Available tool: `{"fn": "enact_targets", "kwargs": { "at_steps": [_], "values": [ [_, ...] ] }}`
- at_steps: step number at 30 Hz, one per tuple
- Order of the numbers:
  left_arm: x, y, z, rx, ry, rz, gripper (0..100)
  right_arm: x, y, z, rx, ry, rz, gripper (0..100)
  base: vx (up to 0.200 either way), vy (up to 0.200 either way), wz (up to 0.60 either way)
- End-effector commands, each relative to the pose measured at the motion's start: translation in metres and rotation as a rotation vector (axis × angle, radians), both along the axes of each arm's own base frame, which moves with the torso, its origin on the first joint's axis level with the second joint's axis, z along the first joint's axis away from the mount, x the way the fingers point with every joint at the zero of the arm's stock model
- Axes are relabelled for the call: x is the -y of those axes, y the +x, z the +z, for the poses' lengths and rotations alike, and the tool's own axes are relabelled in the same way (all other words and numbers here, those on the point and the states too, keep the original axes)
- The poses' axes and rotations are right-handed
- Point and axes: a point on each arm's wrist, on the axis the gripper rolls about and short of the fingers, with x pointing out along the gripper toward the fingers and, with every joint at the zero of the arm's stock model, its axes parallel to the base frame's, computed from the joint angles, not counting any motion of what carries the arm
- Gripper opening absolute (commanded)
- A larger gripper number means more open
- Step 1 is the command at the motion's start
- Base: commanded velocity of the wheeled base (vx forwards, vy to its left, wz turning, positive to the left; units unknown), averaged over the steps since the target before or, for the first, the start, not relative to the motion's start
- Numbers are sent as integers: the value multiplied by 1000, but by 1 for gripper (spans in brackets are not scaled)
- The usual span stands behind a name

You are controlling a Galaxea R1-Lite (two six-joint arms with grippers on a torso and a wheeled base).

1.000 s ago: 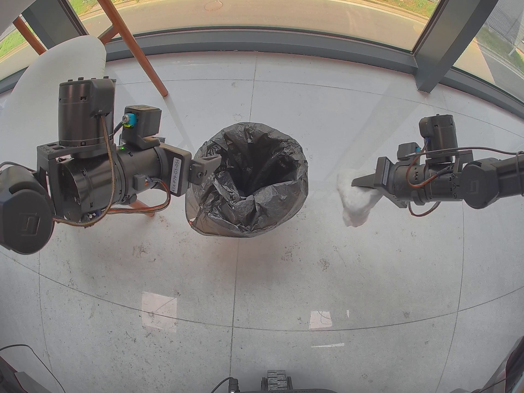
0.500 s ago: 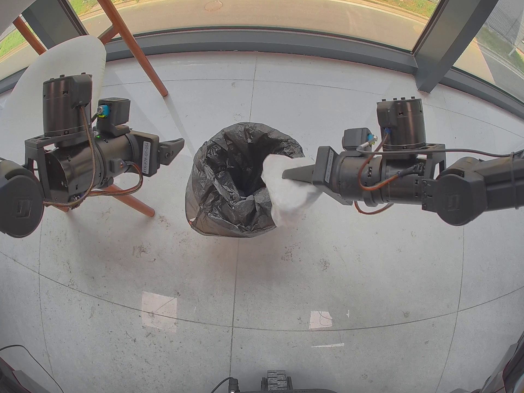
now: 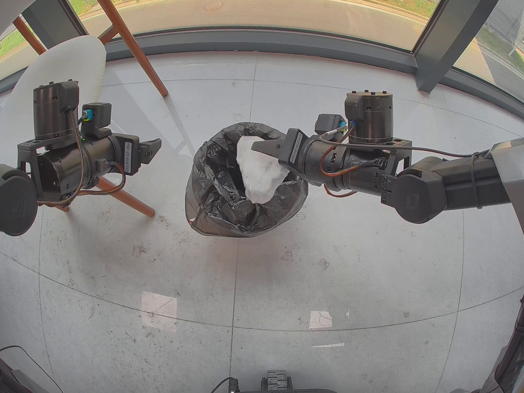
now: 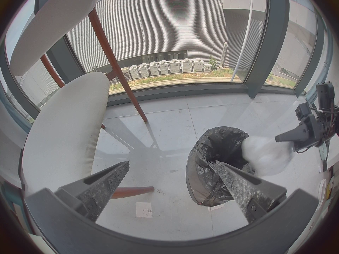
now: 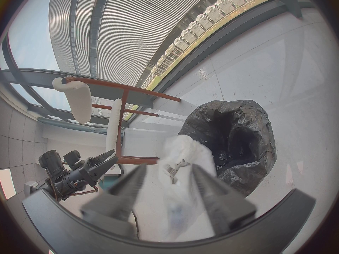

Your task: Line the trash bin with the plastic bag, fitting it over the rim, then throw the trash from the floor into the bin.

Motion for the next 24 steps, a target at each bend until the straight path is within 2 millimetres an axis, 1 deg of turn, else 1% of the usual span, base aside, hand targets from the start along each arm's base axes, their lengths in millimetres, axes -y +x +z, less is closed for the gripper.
{"fn": "enact_targets", "kwargs": {
  "at_steps": [1, 2, 4, 7, 9, 10, 13, 14, 15, 17, 18, 19, 20, 24],
  "values": [
    [-2, -6, -8, -16, 5, 2, 100, 4, 2, 1, 4, -4, -38, 100, 0, 0, 0],
    [-3, -9, -10, -16, 5, 1, 100, 6, 2, 3, 9, -3, -52, 100, 0, 0, 0],
    [-5, -16, -14, -28, 8, -1, 100, 16, -2, 17, 32, 12, -86, 100, 0, 0, 0],
    [-11, -29, -15, -27, 5, 6, 100, 45, -8, 34, 47, 24, -151, 100, 0, 0, 0],
    [-19, -38, -15, -26, 5, 27, 100, 63, -18, 42, 42, 33, -177, 100, 0, 0, 0],
    [-25, -46, -16, -24, 4, 40, 100, 76, -25, 46, 39, 34, -198, 100, 0, 0, 0],
    [-34, -71, -17, -16, 0, 51, 100, 106, -50, 47, 23, 20, -240, 100, 0, 0, 0],
    [-34, -71, -17, -16, 0, 51, 100, 106, -50, 47, 23, 20, -240, 100, 0, 0, 0],
    [-44, -89, -18, -1, -4, 78, 100, 122, -70, 47, 21, 10, -259, 100, 0, 0, 0],
    [-54, -109, -20, 17, -9, 110, 100, 138, -91, 45, 14, -1, -280, 100, 0, 0, 0],
    [-58, -120, -22, 26, -11, 121, 100, 144, -101, 44, 15, -4, -295, 100, 0, 0, 0],
    [-58, -121, -22, 26, -11, 123, 100, 145, -102, 44, 12, -6, -298, 100, 0, 0, 0],
    [-66, -143, -27, 31, -12, 153, 100, 159, -120, 42, 20, -13, -360, 100, 0, 0, 0],
    [-78, -186, -34, 72, -47, 221, 100, 189, -152, 34, 58, -70, -497, 100, 0, 0, 0]
  ]
}}
